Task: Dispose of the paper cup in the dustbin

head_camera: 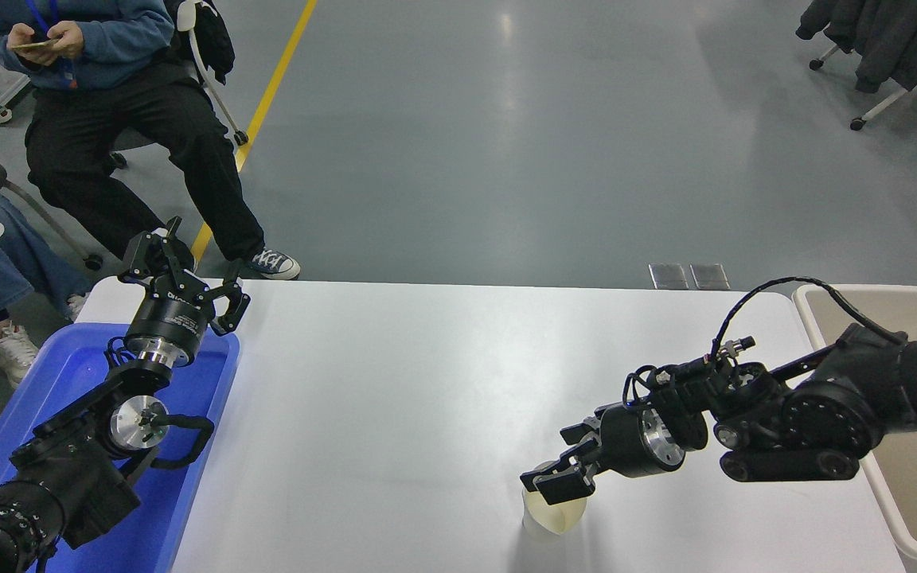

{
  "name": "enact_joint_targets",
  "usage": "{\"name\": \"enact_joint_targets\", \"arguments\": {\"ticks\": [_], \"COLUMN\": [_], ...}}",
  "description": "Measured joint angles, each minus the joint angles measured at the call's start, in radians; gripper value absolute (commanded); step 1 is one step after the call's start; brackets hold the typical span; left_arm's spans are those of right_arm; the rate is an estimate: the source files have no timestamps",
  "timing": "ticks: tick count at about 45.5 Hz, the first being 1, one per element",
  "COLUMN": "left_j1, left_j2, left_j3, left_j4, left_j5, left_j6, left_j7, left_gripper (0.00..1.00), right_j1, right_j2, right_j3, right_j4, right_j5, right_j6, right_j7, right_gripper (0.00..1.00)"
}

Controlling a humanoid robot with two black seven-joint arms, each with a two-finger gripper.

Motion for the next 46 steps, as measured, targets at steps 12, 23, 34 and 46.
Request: {"name": "enact_joint_targets", "arguments": {"ticks": [12,23,34,46], "left_j1": [0.0,0.0,0.0,0.0], "left_j2": [0.0,0.0,0.0,0.0], "left_j3": [0.0,0.0,0.0,0.0], "left_j4": [0.0,0.0,0.0,0.0], "left_j5": [0.0,0.0,0.0,0.0], "left_j6": [0.0,0.0,0.0,0.0], "left_j7": [0.0,0.0,0.0,0.0], "left_gripper": [1.0,1.0,1.0,1.0], "right_j1": [-0.025,-0.031,-0.023,-0.013], "right_j2": [0.018,0.019,0.019,0.02], "right_j3": [-0.033,-0.055,-0.08,-0.092], "right_j4": [-0.044,-0.057,-0.062,-0.063], "right_j5": [-0.04,-0.068,-0.077,-0.079], "right_j6": [-0.027,-0.048,-0.053,-0.054], "right_j7": [0.003,0.017,0.055,0.078], "right_gripper": [0.92,0.39,0.0,0.0]}}
